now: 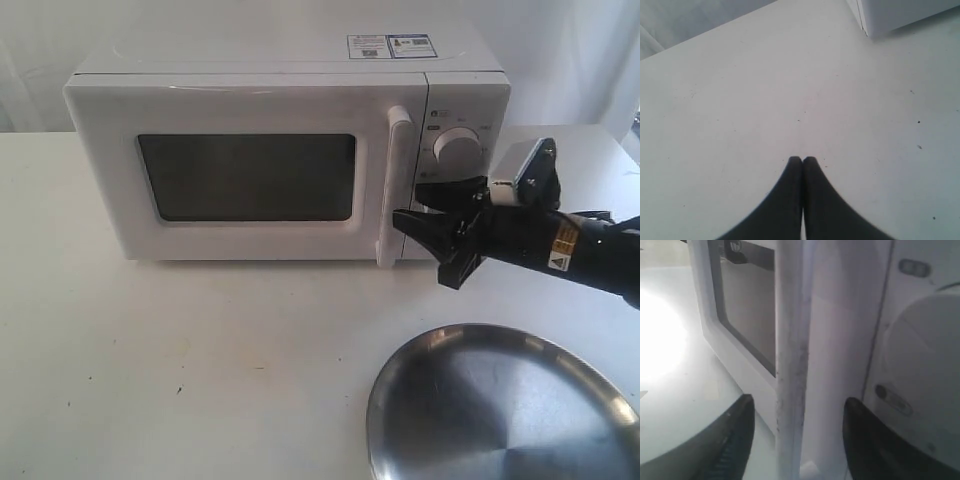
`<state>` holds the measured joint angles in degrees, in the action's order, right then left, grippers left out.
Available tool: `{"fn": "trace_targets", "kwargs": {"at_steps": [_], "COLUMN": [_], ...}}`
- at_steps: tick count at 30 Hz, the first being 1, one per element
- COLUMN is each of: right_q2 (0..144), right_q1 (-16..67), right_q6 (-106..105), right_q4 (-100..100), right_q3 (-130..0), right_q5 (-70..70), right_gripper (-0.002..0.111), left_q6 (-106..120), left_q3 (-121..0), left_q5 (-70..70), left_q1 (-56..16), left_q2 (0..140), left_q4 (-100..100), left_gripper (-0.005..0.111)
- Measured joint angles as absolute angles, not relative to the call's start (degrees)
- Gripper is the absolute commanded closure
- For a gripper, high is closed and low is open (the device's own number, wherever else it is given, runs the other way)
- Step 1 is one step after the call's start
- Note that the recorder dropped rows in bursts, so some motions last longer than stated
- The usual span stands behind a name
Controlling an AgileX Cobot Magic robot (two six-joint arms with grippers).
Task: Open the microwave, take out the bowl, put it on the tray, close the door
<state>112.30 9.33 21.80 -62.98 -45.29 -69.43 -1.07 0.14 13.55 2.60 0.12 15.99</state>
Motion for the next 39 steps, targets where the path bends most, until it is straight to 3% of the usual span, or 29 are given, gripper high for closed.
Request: {"fn": "trace_targets", "kwargs": {"at_steps": [11, 12, 15, 39], "right_q2": [113.3, 113.3, 113.3, 107.8], "right_q1": [15.5, 15.8, 16.5, 17.3], "right_q6": [21.8, 21.9, 22.3, 29.0], "right_q4": [-63.1, -63.1, -63.0, -71.3], "right_q3": [-49.6, -49.9, -50.5, -52.0], "right_q5": [-67.7, -67.5, -66.5, -55.8], "right_gripper": [0.061, 0.066, 0.108, 0.108], "left_q6": [-1.1, -1.1, -1.1, -1.1], "left_q3": [0.1, 0.1, 0.1, 0.1], "left_q5": [13.6, 13.6, 13.6, 13.6], "left_q1": [2.6, 2.6, 2.6, 2.6], "left_q2": [0.1, 0.1, 0.1, 0.1], "left_q4": [16.0, 16.0, 16.0, 16.0], "left_gripper": [0.107, 0.107, 0.107, 0.107]}}
